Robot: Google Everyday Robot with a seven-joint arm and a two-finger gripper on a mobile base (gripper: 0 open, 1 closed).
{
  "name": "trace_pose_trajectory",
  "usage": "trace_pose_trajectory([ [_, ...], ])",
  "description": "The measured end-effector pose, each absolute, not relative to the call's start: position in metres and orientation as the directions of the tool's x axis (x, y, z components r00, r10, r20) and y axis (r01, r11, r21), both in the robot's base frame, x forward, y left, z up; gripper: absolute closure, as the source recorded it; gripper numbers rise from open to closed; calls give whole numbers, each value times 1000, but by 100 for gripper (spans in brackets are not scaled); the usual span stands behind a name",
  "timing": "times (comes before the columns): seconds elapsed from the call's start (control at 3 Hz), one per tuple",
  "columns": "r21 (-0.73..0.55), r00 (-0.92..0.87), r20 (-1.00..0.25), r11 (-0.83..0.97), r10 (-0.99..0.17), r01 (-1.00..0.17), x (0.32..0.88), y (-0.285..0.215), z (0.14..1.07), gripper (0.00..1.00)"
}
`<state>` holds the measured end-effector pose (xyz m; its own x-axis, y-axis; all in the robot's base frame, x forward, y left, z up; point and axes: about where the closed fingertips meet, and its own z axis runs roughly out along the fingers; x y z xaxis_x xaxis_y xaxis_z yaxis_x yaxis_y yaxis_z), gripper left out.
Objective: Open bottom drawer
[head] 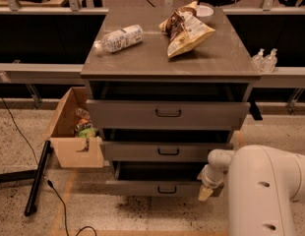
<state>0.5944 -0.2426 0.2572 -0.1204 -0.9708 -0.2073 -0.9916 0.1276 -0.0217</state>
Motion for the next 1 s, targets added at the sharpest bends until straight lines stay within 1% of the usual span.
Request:
trace_pose_trajectory([
  [0.33,-35,-114,-206,123,-972,-992,595,-242,259,62],
  [0.67,-92,-101,-190,120,-977,-988,604,-246,258,85],
  [1.0,-183,-90,-166,120,-982,-976,620,-252,259,100],
])
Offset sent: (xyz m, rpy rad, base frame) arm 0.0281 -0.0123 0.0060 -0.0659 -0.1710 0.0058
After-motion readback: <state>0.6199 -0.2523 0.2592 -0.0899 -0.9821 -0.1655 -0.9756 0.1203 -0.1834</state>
